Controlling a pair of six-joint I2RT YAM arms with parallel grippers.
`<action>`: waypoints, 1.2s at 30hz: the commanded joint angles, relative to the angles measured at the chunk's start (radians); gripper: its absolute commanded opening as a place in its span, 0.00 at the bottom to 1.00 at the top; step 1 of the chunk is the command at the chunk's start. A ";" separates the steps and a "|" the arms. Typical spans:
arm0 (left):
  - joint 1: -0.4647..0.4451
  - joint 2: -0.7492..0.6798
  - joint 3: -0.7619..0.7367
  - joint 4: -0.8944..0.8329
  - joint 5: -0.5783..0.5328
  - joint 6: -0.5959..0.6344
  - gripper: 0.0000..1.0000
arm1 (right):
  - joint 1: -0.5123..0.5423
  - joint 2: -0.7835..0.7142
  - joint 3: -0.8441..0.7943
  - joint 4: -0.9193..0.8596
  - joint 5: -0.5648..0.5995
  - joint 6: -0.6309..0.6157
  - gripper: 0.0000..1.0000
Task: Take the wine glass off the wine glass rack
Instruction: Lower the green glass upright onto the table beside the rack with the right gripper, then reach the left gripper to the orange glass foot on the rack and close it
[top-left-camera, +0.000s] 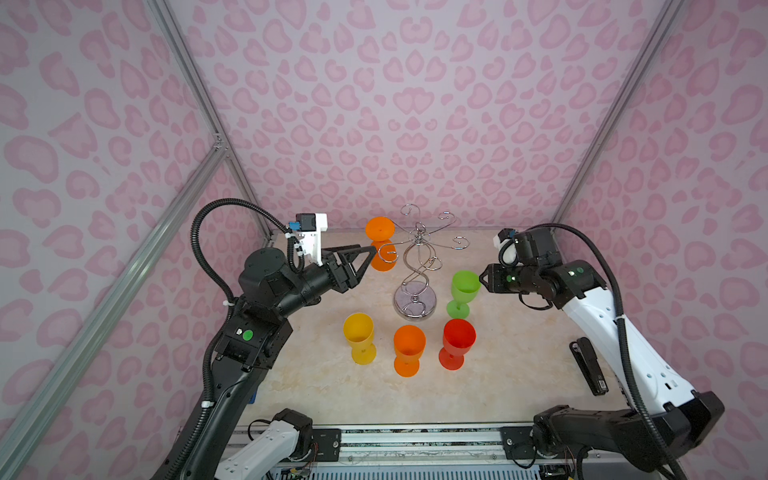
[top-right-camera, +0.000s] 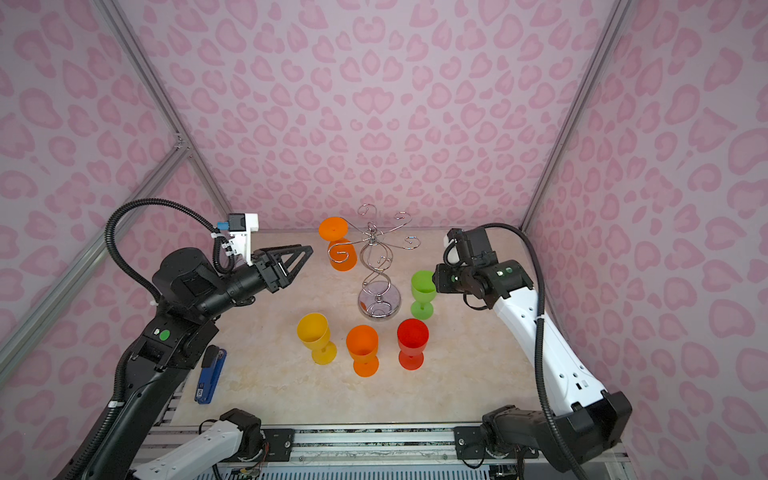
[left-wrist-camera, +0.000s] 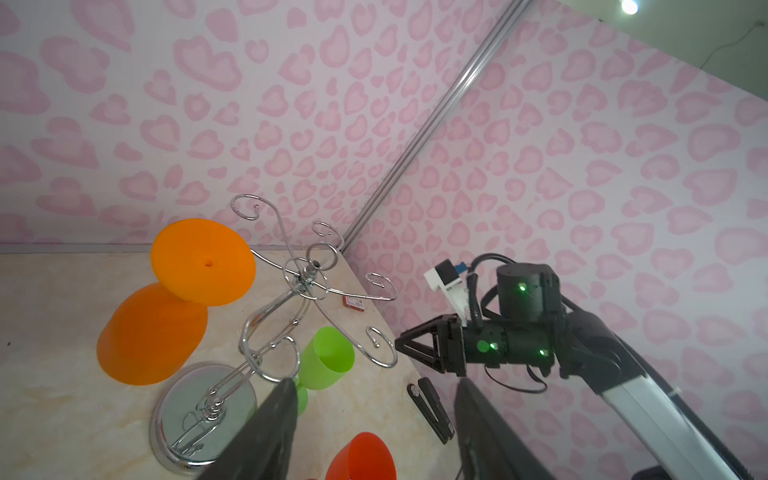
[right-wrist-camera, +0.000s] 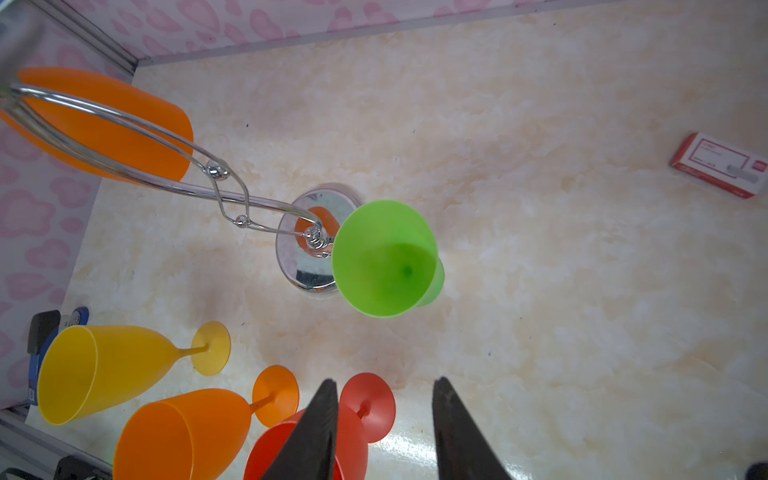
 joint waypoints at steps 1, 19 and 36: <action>0.100 0.044 -0.021 0.101 0.132 -0.179 0.60 | -0.035 -0.080 -0.030 0.071 0.023 0.031 0.39; 0.192 0.334 -0.070 0.335 0.322 -0.410 0.62 | -0.205 -0.233 -0.179 0.162 -0.072 0.048 0.39; 0.145 0.436 -0.045 0.387 0.311 -0.410 0.59 | -0.230 -0.235 -0.207 0.178 -0.106 0.054 0.38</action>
